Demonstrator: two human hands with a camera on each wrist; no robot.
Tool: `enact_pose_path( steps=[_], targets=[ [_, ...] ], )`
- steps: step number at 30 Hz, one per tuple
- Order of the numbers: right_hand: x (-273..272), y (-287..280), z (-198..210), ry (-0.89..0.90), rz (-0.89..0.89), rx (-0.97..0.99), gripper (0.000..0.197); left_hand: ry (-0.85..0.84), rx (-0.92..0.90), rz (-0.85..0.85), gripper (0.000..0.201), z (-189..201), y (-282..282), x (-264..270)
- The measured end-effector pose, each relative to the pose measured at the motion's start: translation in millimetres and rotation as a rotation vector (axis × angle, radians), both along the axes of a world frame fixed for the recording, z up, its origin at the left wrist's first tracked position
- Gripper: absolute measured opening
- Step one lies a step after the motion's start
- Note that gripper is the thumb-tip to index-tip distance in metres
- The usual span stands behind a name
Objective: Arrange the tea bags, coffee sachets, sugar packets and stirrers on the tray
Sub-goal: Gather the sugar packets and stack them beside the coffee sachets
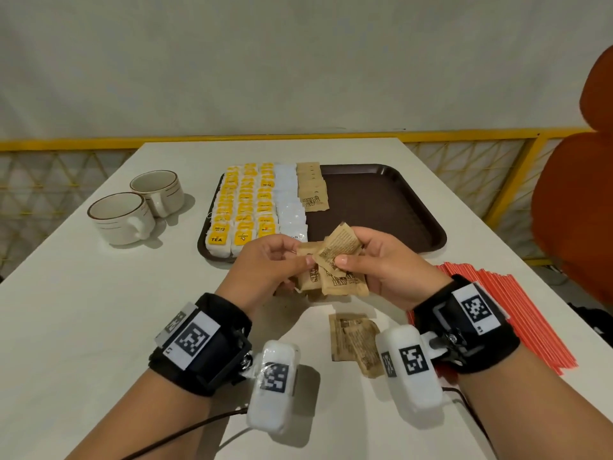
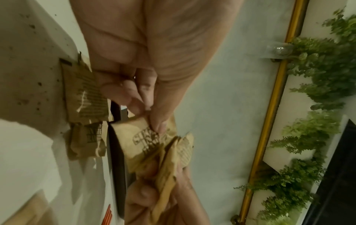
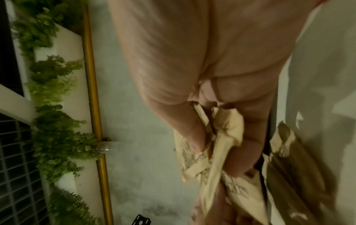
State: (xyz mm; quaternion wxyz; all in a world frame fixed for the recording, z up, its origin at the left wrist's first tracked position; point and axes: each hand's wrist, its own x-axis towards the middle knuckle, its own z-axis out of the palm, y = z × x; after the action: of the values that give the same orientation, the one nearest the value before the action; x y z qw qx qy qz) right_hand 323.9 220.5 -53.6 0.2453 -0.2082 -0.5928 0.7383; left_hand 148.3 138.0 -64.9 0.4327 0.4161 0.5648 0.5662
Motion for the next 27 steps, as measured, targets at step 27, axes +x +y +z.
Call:
enact_pose_path(
  steps=[27],
  targets=[
    [-1.6,4.5,2.2,0.149,-0.383,-0.069,0.025,-0.905,-0.212,-0.185,0.054,6.5,2.5,18.8]
  ],
)
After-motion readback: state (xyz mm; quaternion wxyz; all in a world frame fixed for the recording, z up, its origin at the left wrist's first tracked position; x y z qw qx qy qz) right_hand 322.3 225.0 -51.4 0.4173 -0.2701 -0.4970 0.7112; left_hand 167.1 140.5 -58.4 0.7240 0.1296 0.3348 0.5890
